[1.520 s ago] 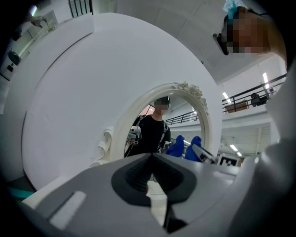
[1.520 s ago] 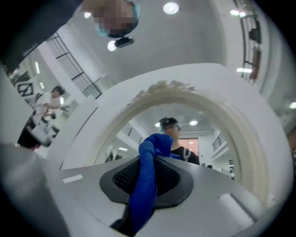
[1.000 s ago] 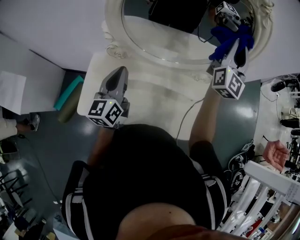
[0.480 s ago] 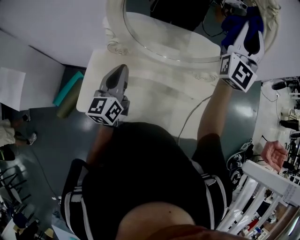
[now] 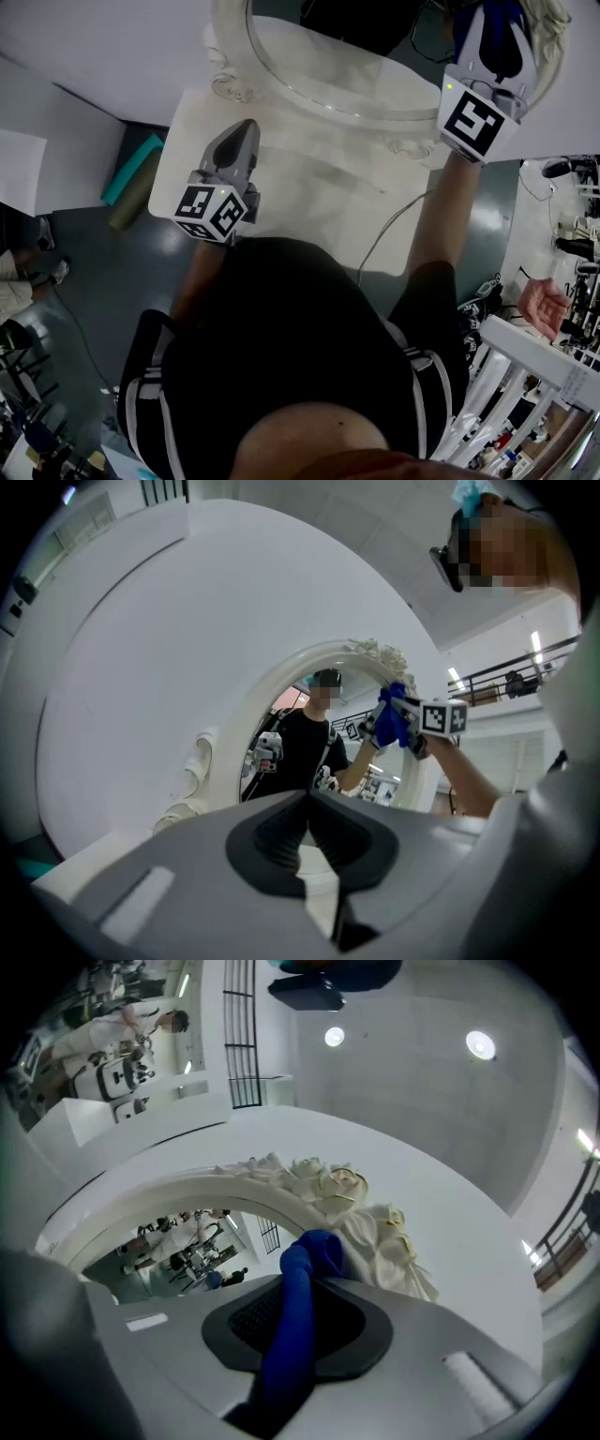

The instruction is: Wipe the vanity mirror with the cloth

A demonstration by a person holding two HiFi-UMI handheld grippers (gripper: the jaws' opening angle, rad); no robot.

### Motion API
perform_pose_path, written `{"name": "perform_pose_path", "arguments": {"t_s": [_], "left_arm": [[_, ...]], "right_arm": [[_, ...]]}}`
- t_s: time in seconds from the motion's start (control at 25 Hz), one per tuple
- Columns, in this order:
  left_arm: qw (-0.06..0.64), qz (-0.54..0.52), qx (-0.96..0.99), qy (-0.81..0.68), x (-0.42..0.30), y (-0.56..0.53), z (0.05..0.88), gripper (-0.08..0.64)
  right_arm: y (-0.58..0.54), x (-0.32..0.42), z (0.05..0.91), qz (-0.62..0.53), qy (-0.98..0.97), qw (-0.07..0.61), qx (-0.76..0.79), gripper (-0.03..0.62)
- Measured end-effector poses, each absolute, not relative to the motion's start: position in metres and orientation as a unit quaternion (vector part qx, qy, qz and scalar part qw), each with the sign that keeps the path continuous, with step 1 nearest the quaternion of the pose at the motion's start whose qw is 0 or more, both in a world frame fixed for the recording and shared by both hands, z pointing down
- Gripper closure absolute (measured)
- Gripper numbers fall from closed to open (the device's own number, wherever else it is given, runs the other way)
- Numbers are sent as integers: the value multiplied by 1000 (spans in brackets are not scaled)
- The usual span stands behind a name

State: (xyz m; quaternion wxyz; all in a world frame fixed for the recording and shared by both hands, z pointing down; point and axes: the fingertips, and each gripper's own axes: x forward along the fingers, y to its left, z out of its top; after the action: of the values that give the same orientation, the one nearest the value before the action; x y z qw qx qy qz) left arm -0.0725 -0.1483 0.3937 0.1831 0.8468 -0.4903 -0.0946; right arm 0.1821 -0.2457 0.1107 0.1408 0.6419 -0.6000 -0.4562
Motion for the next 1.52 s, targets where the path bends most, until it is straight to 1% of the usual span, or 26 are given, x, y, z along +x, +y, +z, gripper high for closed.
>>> {"name": "perform_pose_path", "arguments": {"t_s": [0.12,0.32,0.6,0.88,1.12,1.52], "left_arm": [[182,-95,851,-484,-66,-150,392,549],[181,-95,853,-481,-64,-154,391,549],[183,-89,854,-479,-63,-153,394,549],[184,-87,856,-476,-60,-153,394,549],[183,-86,859,-471,-57,-153,394,549],[181,-86,866,-457,-43,-159,391,549]], "right_arm": [[-251,165,125,-498,-579,196,616,525],[-257,141,183,-523,-600,221,564,523],[-257,135,262,-537,-620,266,506,523],[-258,130,350,-513,-649,319,463,523],[-256,129,444,-460,-687,390,406,523],[-257,127,526,-404,-708,458,355,523]]}}
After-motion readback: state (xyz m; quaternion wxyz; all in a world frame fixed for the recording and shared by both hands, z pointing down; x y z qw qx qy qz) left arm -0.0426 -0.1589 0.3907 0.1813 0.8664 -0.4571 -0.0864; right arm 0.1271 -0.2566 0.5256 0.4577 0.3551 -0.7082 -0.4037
